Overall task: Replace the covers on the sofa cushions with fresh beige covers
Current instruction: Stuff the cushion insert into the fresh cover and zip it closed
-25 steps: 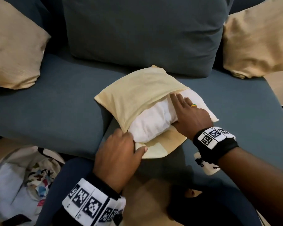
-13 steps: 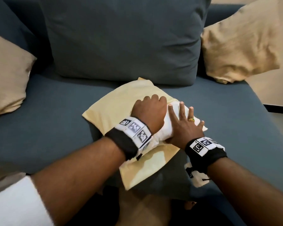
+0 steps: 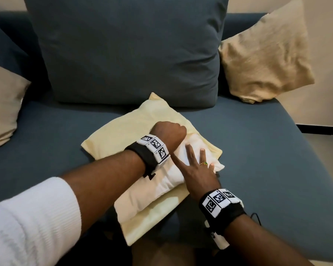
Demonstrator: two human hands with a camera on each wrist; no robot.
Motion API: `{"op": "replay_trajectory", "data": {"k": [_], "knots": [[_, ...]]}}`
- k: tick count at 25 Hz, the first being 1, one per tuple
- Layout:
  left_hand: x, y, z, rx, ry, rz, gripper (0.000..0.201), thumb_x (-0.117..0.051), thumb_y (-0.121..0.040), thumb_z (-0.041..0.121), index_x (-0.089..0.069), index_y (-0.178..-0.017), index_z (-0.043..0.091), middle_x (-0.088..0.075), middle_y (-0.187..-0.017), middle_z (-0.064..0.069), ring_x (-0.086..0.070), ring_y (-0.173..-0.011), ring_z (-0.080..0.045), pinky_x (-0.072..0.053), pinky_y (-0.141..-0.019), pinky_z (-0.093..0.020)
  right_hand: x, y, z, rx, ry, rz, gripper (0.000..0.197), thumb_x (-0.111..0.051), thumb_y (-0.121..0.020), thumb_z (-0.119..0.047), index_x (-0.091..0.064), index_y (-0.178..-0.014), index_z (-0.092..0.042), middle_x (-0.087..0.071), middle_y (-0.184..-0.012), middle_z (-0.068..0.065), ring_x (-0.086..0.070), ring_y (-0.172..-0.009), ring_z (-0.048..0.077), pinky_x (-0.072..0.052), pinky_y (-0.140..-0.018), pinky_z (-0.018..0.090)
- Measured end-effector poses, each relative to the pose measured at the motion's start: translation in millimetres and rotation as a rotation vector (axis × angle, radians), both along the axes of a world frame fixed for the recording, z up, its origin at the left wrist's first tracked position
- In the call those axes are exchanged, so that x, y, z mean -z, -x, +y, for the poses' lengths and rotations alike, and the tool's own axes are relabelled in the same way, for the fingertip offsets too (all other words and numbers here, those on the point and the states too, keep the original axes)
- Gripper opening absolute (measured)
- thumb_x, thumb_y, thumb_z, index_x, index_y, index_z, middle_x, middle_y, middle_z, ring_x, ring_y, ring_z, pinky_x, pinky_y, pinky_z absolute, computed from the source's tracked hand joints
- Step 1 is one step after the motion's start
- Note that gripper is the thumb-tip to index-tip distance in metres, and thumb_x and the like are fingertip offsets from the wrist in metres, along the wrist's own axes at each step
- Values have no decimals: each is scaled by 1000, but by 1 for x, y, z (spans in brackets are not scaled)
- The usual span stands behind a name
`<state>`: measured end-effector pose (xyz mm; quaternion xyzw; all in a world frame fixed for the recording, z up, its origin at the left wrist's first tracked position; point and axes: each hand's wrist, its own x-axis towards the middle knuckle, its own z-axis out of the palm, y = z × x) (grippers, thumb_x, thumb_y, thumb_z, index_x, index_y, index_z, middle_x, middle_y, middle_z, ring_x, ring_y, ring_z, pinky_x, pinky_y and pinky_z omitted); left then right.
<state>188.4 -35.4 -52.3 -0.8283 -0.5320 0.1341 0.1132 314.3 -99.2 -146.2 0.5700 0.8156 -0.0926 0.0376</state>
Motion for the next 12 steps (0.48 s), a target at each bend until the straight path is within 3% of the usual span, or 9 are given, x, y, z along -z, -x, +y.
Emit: {"op": "replay_trajectory", "data": {"k": [2,4,6,7,8,10,12], "knots": [[-7,-7,-29,132,-34,-53,19,-48,-98,15,-57,-114,14,-64,-112,-6,-66,-96,-31,-36,-63,-33,-1,3,-10,1,-5,18,70,-27,-101,-8,-5,-153,-50,13,-166,5,8,-148,50,-24,-110,70],[-6,-11,-62,326,-87,-120,16,-51,-92,17,-64,-102,16,-67,-94,-4,-68,-77,-29,-31,-54,-30,-1,10,-19,47,-26,13,55,-37,-102,-13,-32,-152,-33,-19,-163,12,-9,-149,49,-27,-109,71],[-5,-2,-80,362,-147,-172,8,-60,-82,14,-65,-88,16,-64,-75,-3,-64,-56,-28,-24,-48,-26,-3,14,-27,64,-128,27,50,-57,-92,-12,-53,-141,-23,-45,-149,18,-23,-144,53,-37,-97,77],[-3,4,-79,311,-153,-184,10,-64,-81,14,-64,-91,17,-64,-78,-3,-64,-58,-28,-24,-48,-27,-2,16,-28,27,-183,30,53,-59,-91,-13,-52,-142,-27,-41,-152,18,-19,-144,55,-36,-95,79],[-1,13,-75,206,-135,-185,16,-63,-83,15,-61,-99,18,-63,-88,-3,-66,-66,-29,-27,-50,-29,-4,19,-27,-14,-175,18,58,-52,-94,-15,-41,-148,-36,-25,-161,15,-8,-147,54,-32,-98,79],[0,36,-69,-54,-130,-201,23,-55,-90,15,-52,-113,19,-58,-107,-5,-65,-84,-30,-34,-56,-33,-7,22,-27,-57,-132,10,70,-32,-99,-14,-7,-151,-54,11,-167,6,11,-149,48,-22,-108,75],[6,61,-66,-267,-145,-223,31,-54,-91,17,-44,-121,18,-54,-114,-7,-63,-92,-31,-36,-59,-35,-12,21,-26,9,-102,24,86,-29,-97,-7,19,-145,-59,22,-165,3,13,-150,44,-22,-109,72]]}}
